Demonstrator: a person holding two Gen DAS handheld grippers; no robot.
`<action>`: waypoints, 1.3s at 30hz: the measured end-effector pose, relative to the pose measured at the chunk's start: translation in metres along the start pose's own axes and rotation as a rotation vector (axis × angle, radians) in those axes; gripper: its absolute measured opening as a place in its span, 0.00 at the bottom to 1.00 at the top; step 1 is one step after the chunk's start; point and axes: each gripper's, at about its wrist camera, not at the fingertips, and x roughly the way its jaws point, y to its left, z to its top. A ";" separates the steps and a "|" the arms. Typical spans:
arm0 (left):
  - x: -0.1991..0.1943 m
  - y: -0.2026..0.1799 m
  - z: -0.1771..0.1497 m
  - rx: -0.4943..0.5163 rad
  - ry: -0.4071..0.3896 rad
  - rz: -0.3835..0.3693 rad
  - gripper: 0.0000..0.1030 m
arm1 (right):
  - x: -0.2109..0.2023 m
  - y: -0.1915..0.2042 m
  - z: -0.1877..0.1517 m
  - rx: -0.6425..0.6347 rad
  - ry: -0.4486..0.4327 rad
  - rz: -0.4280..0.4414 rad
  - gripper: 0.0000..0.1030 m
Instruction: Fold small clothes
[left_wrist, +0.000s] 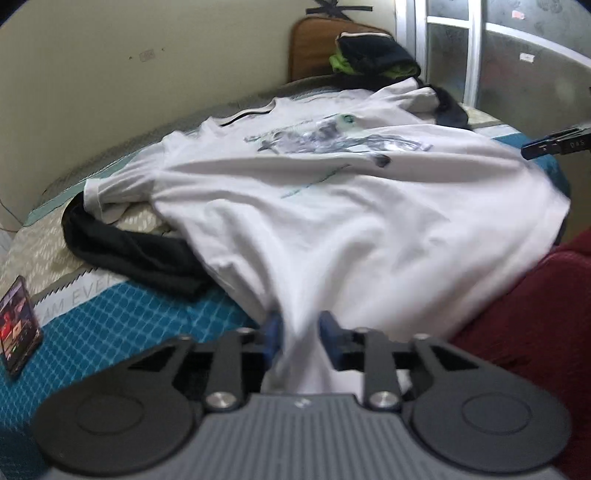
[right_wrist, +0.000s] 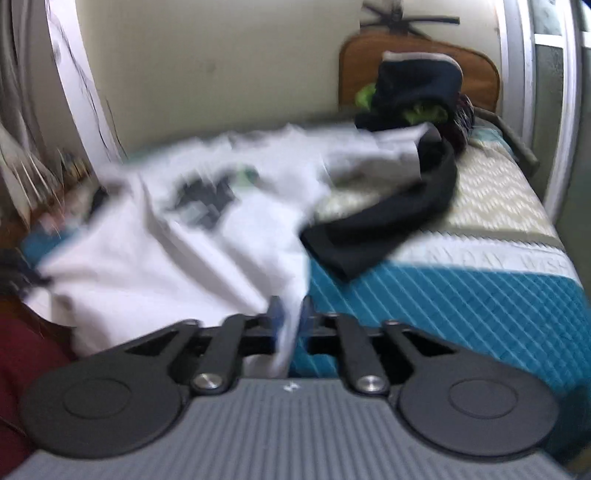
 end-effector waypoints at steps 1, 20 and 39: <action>0.000 0.008 -0.001 -0.031 -0.005 0.013 0.34 | -0.001 -0.004 0.002 0.003 -0.020 -0.024 0.46; 0.033 0.179 0.037 -0.570 -0.108 0.338 0.69 | 0.105 0.119 0.127 -0.214 -0.088 0.415 0.46; -0.045 0.247 -0.039 -0.818 -0.192 0.576 0.75 | 0.211 0.398 0.163 -0.492 0.153 0.968 0.03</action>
